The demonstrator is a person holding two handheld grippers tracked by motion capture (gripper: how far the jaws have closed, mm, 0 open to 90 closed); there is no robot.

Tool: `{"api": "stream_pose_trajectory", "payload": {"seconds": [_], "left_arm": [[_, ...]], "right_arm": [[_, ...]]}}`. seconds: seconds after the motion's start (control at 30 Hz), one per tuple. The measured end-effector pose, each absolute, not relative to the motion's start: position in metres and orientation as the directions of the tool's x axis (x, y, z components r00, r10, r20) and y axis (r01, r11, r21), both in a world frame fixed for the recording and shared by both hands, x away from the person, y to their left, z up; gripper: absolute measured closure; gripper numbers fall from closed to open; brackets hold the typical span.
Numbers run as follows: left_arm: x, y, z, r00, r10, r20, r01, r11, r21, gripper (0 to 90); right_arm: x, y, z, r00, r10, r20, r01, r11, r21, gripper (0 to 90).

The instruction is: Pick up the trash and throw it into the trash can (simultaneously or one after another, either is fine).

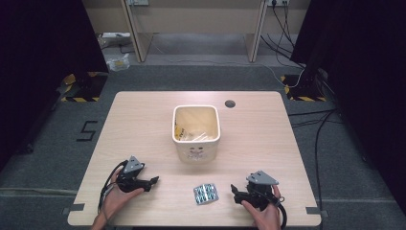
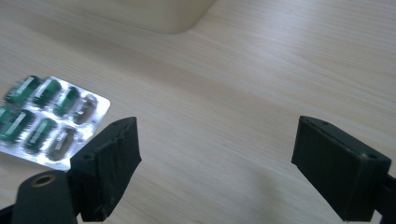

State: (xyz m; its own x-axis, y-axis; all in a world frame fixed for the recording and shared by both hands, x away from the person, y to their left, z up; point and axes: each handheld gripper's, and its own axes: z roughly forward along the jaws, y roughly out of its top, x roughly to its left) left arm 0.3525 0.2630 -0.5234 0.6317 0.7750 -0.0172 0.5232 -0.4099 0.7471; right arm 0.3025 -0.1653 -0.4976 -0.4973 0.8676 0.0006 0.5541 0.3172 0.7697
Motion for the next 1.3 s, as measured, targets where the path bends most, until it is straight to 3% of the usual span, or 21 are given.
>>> {"api": "stream_pose_trajectory", "payload": {"seconds": [0.53, 0.9, 1.3], "left_arm": [[0.353, 0.263, -0.523, 0.632, 0.775, -0.017, 0.523, -0.41, 0.747, 17.3], [0.353, 0.263, -0.523, 0.632, 0.775, -0.017, 0.523, -0.41, 0.747, 17.3], [0.353, 0.263, -0.523, 0.632, 0.775, -0.017, 0.523, -0.41, 0.747, 17.3]], "right_arm": [[0.292, -0.108, -0.488, -0.593, 0.805, 0.005, 0.504, 0.366, 0.782, 15.1], [0.287, -0.069, -0.507, -0.642, 0.766, -0.026, 0.488, 0.435, 0.757, 15.0], [0.293, -0.071, -0.518, -0.63, 0.776, 0.042, 0.536, 0.395, 0.746, 14.7]]}}
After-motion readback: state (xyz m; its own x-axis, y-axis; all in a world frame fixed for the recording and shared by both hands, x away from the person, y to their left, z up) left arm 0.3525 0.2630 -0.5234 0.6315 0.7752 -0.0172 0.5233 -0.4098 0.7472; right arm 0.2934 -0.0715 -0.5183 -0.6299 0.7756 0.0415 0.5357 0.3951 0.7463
